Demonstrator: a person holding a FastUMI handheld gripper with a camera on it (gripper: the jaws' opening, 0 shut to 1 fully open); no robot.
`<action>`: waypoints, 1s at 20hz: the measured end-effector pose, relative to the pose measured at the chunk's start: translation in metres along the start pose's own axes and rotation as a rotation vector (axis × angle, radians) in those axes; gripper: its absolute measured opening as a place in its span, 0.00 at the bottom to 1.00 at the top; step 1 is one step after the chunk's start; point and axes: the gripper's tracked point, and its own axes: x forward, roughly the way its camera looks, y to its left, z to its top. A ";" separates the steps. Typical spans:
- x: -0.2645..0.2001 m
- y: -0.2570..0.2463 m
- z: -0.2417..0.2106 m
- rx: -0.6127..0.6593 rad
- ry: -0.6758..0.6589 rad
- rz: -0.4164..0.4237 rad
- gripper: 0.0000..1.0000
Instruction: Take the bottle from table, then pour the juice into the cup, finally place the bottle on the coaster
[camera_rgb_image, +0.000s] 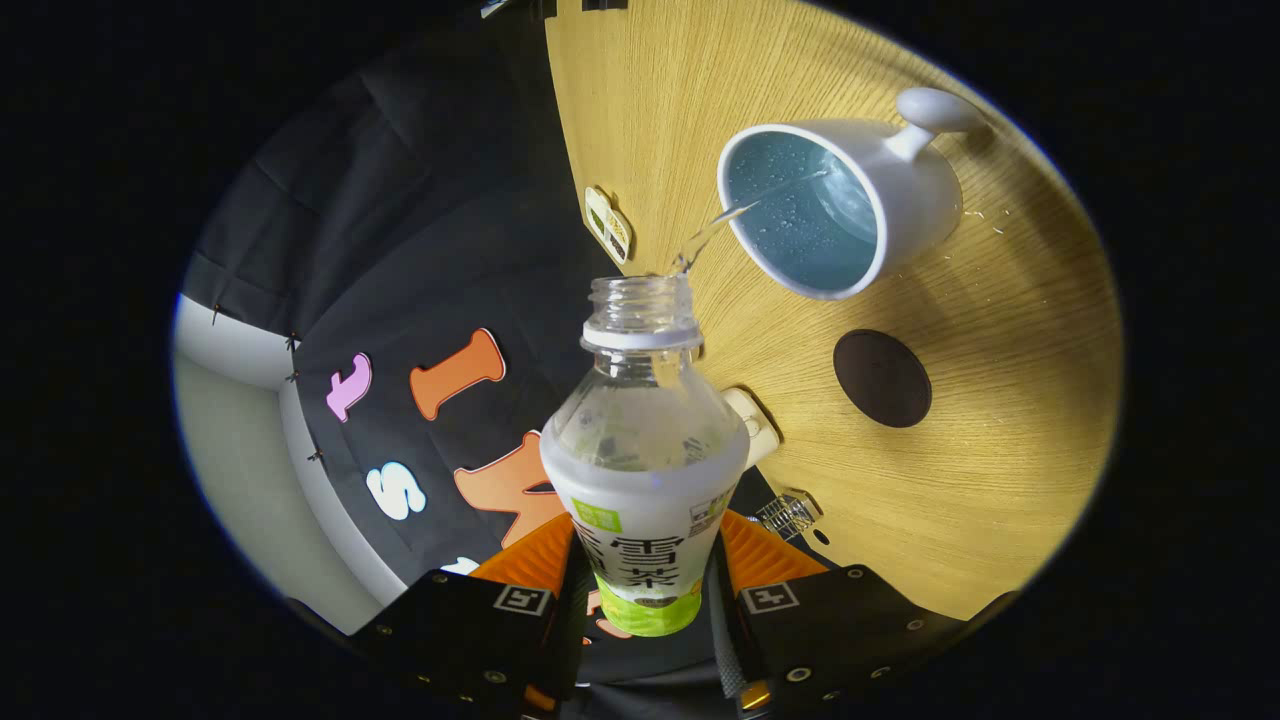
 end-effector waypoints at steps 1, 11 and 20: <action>0.001 0.000 0.000 0.003 -0.002 -0.003 0.55; 0.003 -0.022 0.007 -0.138 -0.030 -0.091 0.54; -0.005 -0.027 0.008 -0.816 -0.092 -0.211 0.54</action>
